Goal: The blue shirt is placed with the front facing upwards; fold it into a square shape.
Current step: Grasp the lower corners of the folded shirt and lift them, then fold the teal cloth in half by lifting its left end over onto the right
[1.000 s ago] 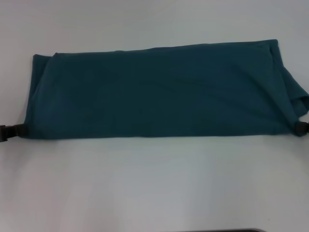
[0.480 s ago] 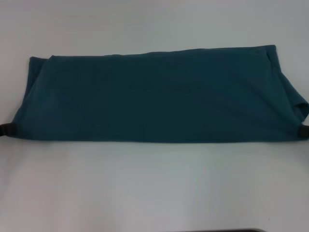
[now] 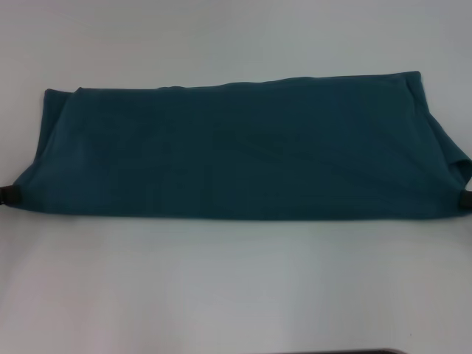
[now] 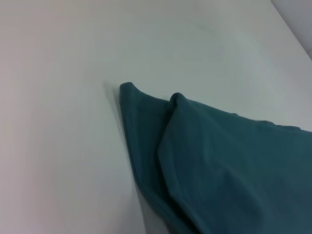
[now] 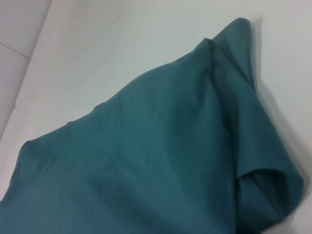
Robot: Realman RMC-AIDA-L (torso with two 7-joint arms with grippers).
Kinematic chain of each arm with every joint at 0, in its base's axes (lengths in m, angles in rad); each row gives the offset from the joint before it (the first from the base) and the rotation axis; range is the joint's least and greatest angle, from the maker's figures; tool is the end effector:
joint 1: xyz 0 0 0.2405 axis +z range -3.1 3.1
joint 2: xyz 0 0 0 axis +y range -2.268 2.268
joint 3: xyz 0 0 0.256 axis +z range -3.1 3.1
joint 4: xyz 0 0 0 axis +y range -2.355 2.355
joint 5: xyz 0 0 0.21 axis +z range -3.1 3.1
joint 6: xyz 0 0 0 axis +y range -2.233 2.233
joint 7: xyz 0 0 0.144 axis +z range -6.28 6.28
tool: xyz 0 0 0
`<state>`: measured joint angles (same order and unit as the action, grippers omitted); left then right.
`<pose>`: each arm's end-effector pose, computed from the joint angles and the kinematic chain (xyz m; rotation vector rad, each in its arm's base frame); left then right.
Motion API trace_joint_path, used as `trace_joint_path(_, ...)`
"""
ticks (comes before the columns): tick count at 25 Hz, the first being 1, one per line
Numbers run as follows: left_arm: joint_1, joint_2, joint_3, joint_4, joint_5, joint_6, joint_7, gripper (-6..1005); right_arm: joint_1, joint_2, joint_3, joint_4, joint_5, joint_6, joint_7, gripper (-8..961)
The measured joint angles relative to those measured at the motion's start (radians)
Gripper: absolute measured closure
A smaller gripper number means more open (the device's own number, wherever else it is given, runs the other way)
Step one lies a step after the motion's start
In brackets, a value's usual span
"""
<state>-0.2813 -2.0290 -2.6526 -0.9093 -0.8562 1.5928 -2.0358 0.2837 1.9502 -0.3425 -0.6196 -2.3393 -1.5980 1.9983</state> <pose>-0.3716 0.2588 0.0757 -2.1757 -1.6050 -0.4231 0.3993 0.2313 0.0632 -2.0652 1.8418 0.5545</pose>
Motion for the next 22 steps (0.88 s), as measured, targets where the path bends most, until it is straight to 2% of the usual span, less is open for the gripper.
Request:
trace_joint_path(9,-0.005,0.002,-0.005,0.006,0.004,0.007,0.0,967,0.015,-0.018,-0.001,0.0,0.001,-0.01,0.018,902)
trace_joint_path(11,-0.005,0.004,-0.002,0.006,0.005,0.011,-0.003,919,0.016,-0.025,0.007,0.0,0.007,-0.022,0.02,902)
trace_joint_path(18,-0.011,0.013,-0.01,0.007,0.006,0.017,-0.03,776,0.031,-0.049,0.064,-0.015,0.054,-0.085,0.009,579)
trace_joint_path(22,-0.017,0.016,-0.026,0.007,0.006,0.017,-0.049,713,0.039,-0.042,0.068,-0.04,0.098,-0.102,-0.029,417)
